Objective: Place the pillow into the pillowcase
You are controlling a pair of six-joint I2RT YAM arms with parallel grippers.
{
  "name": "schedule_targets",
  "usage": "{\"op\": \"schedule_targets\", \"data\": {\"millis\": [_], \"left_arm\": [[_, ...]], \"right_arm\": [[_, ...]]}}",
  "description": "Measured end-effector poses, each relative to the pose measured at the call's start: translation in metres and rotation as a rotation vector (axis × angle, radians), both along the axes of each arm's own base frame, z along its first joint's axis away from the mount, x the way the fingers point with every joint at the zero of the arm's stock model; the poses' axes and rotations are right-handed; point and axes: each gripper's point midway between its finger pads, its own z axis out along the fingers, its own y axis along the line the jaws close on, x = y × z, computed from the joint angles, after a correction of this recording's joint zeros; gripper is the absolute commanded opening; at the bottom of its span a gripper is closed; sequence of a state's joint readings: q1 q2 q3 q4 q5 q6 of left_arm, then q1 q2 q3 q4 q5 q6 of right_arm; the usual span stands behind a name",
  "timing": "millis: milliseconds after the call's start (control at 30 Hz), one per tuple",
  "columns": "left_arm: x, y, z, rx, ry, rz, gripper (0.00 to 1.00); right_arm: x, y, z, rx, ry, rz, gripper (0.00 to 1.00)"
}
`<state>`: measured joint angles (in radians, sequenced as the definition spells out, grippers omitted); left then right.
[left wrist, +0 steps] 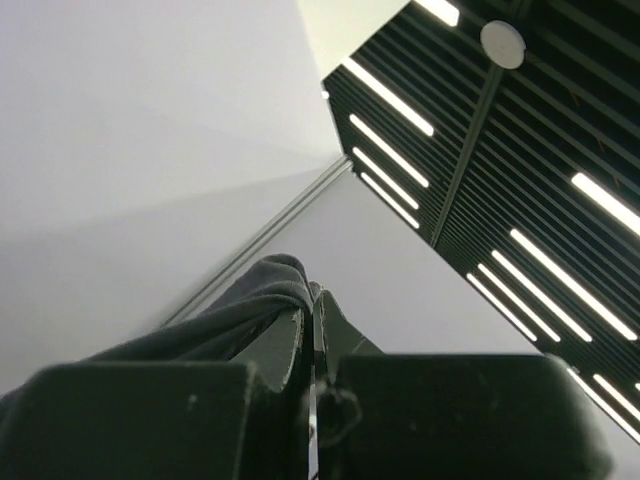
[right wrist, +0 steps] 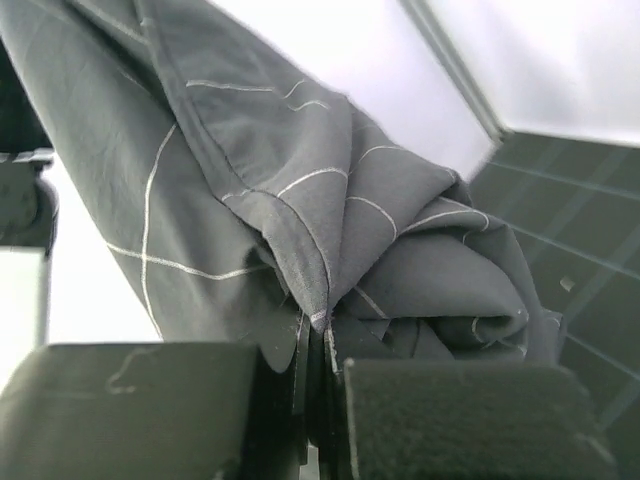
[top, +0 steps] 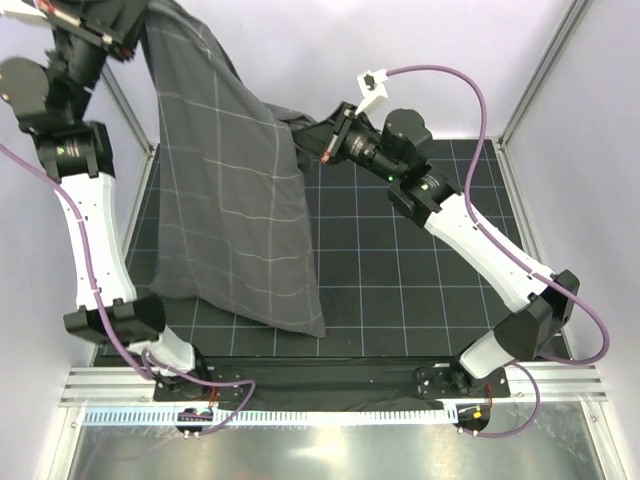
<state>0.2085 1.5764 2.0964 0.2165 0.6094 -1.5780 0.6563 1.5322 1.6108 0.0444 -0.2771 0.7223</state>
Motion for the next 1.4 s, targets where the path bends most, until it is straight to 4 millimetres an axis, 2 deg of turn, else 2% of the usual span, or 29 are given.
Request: {"op": "schedule_targets", "data": {"millis": [67,167,267,333,400,500,567,633,667,700,767,800,867,900,933,1000,1033,1100,1167,1233,1333,1400], "left_arm": [[-0.006,-0.002,0.025,0.015,-0.038,-0.006,0.00],[-0.024,-0.005,0.052,0.025,-0.114,0.000,0.00],[-0.037,-0.017,0.055,0.036,-0.133,-0.009,0.00],[-0.037,-0.039,0.040,0.040,-0.098,-0.040,0.00],[-0.031,-0.072,0.012,0.067,-0.046,-0.095,0.00],[-0.013,-0.131,-0.048,0.122,0.061,-0.179,0.00],[0.004,-0.180,-0.108,0.181,0.148,-0.215,0.00],[0.011,-0.223,-0.166,0.245,0.234,-0.254,0.00],[0.011,-0.245,-0.198,0.286,0.275,-0.274,0.00],[0.008,-0.265,-0.226,0.324,0.311,-0.291,0.00],[0.002,-0.301,-0.271,0.387,0.348,-0.320,0.00],[-0.004,-0.319,-0.288,0.415,0.353,-0.340,0.04],[-0.012,-0.351,-0.314,0.456,0.356,-0.375,0.17],[-0.017,-0.368,-0.327,0.473,0.352,-0.395,0.26],[-0.022,-0.385,-0.340,0.495,0.347,-0.418,0.41],[-0.033,-0.414,-0.361,0.526,0.341,-0.460,0.53],[-0.038,-0.426,-0.369,0.540,0.336,-0.479,0.62],[-0.047,-0.441,-0.381,0.565,0.331,-0.507,0.71],[-0.049,-0.443,-0.386,0.592,0.326,-0.507,0.85],[-0.045,-0.441,-0.379,0.606,0.308,-0.488,0.99],[-0.043,-0.425,-0.362,0.652,0.285,-0.439,1.00],[-0.048,-0.406,-0.345,0.691,0.266,-0.398,1.00]], "right_arm": [[-0.006,0.008,0.015,0.014,-0.034,0.020,0.04],[-0.010,0.012,0.024,0.029,-0.057,0.029,0.04],[-0.005,0.004,0.015,0.024,-0.042,-0.013,0.04],[0.000,-0.009,-0.004,0.001,-0.006,-0.052,0.04],[0.008,-0.030,-0.028,-0.025,0.040,-0.107,0.04],[0.018,-0.069,-0.068,-0.064,0.121,-0.193,0.04],[0.025,-0.103,-0.098,-0.093,0.181,-0.268,0.04],[0.030,-0.139,-0.128,-0.121,0.240,-0.344,0.04],[0.032,-0.155,-0.143,-0.138,0.280,-0.373,0.07],[0.032,-0.167,-0.155,-0.151,0.309,-0.393,0.15],[0.035,-0.199,-0.187,-0.183,0.404,-0.443,0.31],[0.038,-0.218,-0.199,-0.194,0.443,-0.479,0.49],[0.043,-0.256,-0.213,-0.201,0.499,-0.556,0.55],[0.044,-0.272,-0.217,-0.196,0.521,-0.591,0.64],[0.045,-0.288,-0.219,-0.189,0.532,-0.630,0.70],[0.044,-0.313,-0.221,-0.180,0.539,-0.694,0.76],[0.040,-0.321,-0.220,-0.178,0.540,-0.721,0.81],[0.031,-0.329,-0.214,-0.182,0.529,-0.759,0.81],[0.022,-0.334,-0.200,-0.183,0.492,-0.791,0.82],[0.013,-0.337,-0.185,-0.183,0.443,-0.820,0.81],[0.001,-0.340,-0.166,-0.179,0.379,-0.847,0.82],[-0.006,-0.339,-0.159,-0.177,0.351,-0.851,0.82]]}}
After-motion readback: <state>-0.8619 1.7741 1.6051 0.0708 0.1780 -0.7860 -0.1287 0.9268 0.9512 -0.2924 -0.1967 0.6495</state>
